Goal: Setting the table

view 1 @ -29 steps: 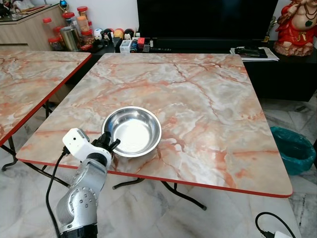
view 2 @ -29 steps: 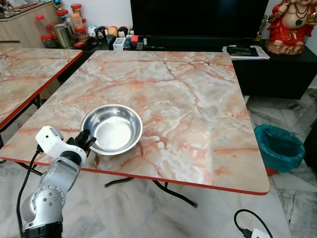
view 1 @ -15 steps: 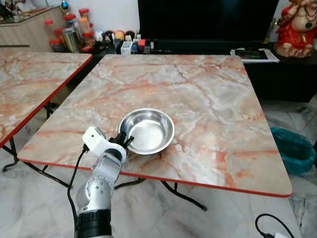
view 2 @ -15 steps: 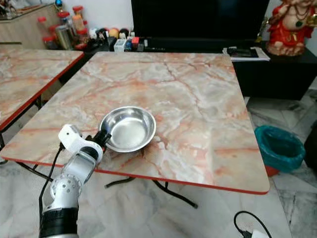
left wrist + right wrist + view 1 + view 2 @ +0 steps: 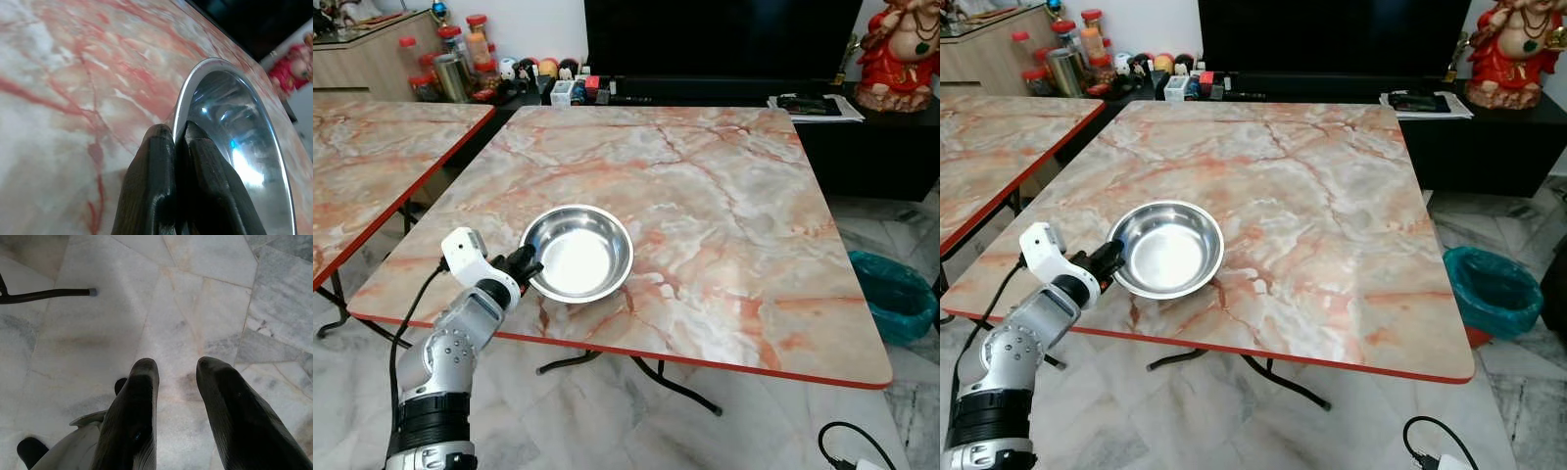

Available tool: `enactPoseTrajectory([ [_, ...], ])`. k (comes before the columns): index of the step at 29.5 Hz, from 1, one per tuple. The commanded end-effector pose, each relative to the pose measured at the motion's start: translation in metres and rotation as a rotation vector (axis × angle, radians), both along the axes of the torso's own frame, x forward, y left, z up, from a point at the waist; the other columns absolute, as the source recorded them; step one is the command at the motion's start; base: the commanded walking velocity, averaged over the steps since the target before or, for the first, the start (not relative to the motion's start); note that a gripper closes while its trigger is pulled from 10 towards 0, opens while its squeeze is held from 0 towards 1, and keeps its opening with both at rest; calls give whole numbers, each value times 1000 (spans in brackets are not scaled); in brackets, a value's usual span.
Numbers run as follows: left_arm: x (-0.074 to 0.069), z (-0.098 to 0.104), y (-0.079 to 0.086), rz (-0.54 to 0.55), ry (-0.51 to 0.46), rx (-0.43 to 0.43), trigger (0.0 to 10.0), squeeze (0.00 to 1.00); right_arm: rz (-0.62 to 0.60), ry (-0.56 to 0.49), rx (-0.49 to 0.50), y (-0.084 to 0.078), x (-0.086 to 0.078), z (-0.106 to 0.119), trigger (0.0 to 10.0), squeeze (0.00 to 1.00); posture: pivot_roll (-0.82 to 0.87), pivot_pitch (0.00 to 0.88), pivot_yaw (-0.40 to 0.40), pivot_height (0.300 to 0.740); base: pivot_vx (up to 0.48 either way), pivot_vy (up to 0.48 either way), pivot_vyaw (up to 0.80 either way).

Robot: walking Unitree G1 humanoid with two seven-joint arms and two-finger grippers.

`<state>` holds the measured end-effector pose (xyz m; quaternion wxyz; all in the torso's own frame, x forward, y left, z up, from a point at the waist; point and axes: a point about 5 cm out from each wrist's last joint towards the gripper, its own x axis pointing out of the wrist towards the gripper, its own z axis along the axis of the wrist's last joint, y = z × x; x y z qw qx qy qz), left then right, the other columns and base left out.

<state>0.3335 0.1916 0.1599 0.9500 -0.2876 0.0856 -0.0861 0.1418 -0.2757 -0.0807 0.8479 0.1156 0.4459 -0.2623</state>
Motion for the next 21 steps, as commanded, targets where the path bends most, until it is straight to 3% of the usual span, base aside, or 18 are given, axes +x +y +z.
enactPoseTrajectory([
  [1, 3, 4, 0, -26, -18, 46, 10000, 0, -12, 7, 3, 0, -3, -1, 10000, 0, 19, 81, 42, 740, 0, 0, 0],
  [5, 9, -2, 7, -44, -5, 64, 10000, 0, -9, 7, 3, -1, -2, -1, 10000, 0, 18, 81, 39, 740, 0, 0, 0],
  [21, 20, -15, 18, -23, 67, -130, 10000, 0, -9, 6, 4, 0, -2, -1, 10000, 0, 16, 80, 37, 740, 0, 0, 0],
])
